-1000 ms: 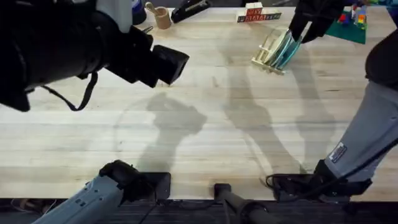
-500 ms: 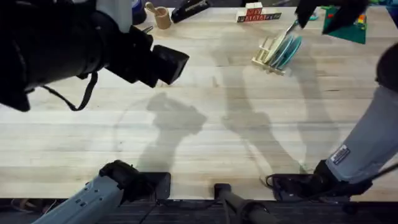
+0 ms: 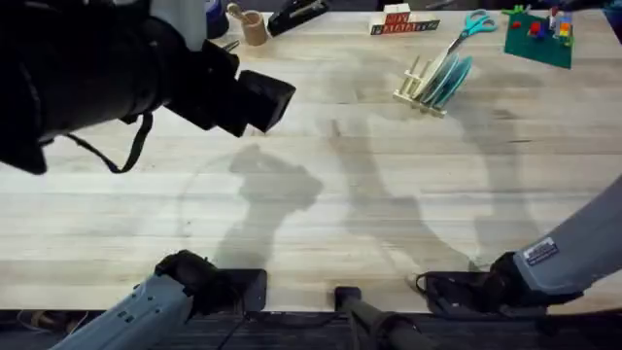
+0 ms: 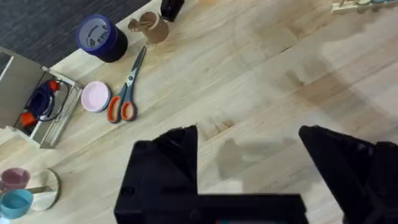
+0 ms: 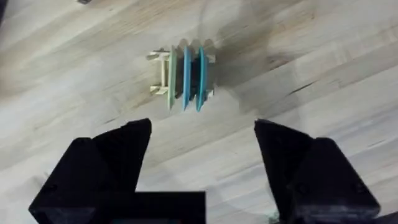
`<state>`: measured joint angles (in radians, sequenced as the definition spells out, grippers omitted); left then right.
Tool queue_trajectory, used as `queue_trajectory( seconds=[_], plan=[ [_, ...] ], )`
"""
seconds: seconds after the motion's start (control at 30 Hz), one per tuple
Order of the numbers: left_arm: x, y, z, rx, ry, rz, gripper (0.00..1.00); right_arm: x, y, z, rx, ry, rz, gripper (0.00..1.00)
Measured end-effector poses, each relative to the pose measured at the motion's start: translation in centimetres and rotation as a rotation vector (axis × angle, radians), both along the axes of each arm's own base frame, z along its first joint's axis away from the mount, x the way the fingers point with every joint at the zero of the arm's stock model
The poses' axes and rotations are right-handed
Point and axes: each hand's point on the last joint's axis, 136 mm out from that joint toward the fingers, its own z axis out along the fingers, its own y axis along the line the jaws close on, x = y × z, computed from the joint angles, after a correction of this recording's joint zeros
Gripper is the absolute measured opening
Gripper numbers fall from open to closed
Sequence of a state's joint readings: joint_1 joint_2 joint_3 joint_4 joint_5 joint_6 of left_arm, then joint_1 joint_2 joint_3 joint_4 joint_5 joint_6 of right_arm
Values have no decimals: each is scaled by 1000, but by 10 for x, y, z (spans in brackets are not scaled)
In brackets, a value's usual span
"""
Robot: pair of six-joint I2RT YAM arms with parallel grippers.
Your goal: Pick up the plates from the table one by one and place each into a slot on the dish rack.
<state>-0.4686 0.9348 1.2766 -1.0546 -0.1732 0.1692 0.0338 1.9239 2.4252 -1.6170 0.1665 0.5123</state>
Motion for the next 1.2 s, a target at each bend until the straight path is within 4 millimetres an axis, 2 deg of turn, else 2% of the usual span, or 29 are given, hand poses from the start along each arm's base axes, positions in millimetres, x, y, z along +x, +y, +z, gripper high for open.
queue_trajectory(
  seconds=[0.17, 0.2, 0.33, 0.47, 0.6, 0.9, 1.03, 1.2],
  plan=[
    [0, 0, 0, 0, 0, 0, 993, -14, 24, 24, -16, -59, 120, 996],
    [0, 0, 0, 0, 0, 0, 993, -28, 39, 32, -28, -73, 196, 995],
    [0, 0, 0, 0, 0, 0, 993, -50, 49, 26, -63, -35, 260, 995],
    [0, 0, 0, 0, 0, 0, 993, -76, 49, 9, -101, 36, 293, 995],
    [0, 0, 0, 0, 0, 0, 993, -111, 46, -6, -116, 81, 314, 995],
    [0, 0, 0, 0, 0, 0, 993, -174, 40, -24, -103, -20, 361, 996],
    [0, 0, 0, 0, 0, 0, 993, -189, 38, -32, -94, -28, 372, 996],
    [0, 0, 0, 0, 0, 0, 993, -191, 38, -32, -90, -37, 375, 995]
  ],
)
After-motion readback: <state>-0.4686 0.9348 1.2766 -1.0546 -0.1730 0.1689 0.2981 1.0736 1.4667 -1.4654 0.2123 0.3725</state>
